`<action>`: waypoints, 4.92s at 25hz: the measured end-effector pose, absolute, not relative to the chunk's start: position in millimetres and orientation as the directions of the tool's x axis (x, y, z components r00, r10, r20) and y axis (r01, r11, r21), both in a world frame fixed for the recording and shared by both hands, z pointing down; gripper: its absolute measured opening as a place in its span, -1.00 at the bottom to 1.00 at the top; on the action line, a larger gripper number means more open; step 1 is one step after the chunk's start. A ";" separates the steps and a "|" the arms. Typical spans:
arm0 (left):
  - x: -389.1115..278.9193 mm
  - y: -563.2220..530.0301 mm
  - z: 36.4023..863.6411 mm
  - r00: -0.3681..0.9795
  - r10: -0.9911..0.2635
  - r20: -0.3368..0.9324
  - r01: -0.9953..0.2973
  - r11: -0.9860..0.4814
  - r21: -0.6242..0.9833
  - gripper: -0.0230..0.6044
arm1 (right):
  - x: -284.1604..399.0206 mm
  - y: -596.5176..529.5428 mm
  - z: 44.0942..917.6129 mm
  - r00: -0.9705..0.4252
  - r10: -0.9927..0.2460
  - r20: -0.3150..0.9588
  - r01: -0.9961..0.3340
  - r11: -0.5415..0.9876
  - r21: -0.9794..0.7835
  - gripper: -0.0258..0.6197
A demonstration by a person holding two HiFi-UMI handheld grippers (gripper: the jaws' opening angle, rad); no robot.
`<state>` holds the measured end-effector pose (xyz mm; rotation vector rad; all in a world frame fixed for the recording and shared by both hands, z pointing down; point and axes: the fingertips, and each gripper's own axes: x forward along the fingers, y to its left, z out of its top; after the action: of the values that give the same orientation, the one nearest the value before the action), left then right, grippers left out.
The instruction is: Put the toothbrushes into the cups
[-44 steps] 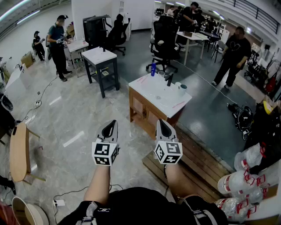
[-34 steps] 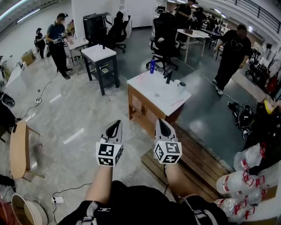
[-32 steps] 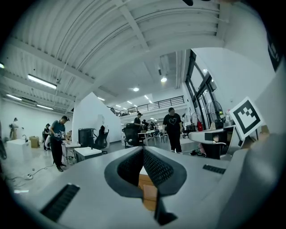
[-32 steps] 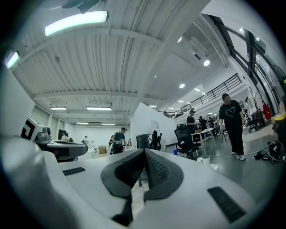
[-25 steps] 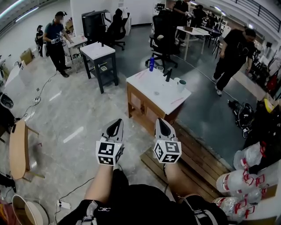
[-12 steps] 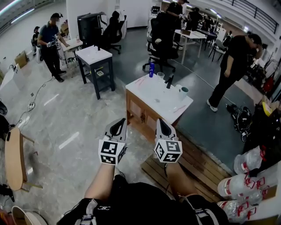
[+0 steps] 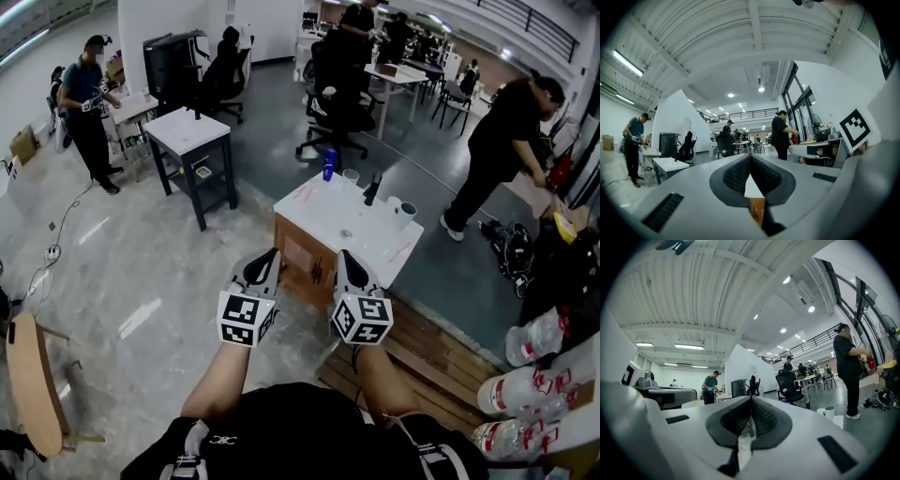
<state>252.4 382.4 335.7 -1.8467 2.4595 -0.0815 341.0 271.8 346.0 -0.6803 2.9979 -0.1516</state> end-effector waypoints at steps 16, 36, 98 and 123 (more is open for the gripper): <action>147.2 381.9 373.9 -0.226 -0.973 0.040 -0.974 0.226 -0.002 -0.89 | 222.4 270.8 369.7 -0.886 -0.463 0.022 -0.462 0.881 -0.099 -0.87; -15.1 188.4 387.9 -0.164 -0.985 0.053 -0.986 0.165 0.003 -0.89 | 74.6 75.0 397.1 -0.841 -0.540 0.031 -0.538 0.829 -0.155 -0.87; -347.1 -172.3 436.3 0.370 -0.918 0.143 -0.929 -0.369 0.032 -0.89 | -234.0 -251.4 637.5 -0.466 -0.527 0.711 -0.788 0.613 -0.062 -0.43; -354.6 -170.4 445.2 0.364 -0.913 0.182 -0.930 -0.366 0.022 -0.89 | -220.4 -262.4 720.8 -0.307 -0.363 0.880 -0.824 0.564 -0.054 -0.75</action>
<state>-354.6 -170.4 445.2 -2.6926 1.8291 -0.2261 -220.4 -262.4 720.8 -1.7559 3.4658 -1.1773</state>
